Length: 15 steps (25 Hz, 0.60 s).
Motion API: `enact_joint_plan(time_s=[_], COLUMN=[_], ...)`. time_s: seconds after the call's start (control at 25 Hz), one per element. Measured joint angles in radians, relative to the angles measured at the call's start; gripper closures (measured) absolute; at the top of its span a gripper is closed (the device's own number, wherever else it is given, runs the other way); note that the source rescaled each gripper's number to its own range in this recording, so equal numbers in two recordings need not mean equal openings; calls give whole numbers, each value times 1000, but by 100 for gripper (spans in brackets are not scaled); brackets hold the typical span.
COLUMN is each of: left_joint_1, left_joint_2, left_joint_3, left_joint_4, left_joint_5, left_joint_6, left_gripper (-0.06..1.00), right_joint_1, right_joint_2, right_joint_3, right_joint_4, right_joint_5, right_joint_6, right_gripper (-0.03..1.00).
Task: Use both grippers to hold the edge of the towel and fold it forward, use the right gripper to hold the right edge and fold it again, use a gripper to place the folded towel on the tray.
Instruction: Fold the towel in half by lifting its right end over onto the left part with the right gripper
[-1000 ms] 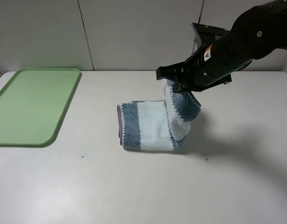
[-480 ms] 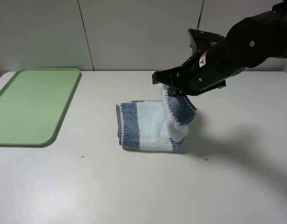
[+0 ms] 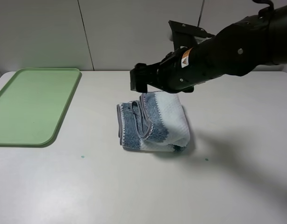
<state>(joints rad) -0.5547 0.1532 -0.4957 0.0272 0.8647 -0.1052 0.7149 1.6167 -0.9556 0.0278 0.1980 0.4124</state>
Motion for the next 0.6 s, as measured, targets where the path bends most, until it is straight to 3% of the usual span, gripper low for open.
enact_joint_plan(time_s=[0.24,0.6], left_joint_1=[0,0], left_joint_2=[0,0], left_joint_3=[0,0], left_joint_4=[0,0], left_joint_5=[0,0], left_joint_6=[0,0], left_gripper=[-6,-6], right_joint_1=[82,84], right_joint_2=[0,0], right_joint_3=[0,0], right_joint_4=[19,6], right_joint_5=[-87,-33], right_joint_6=[0,0], right_gripper=[-3,-3])
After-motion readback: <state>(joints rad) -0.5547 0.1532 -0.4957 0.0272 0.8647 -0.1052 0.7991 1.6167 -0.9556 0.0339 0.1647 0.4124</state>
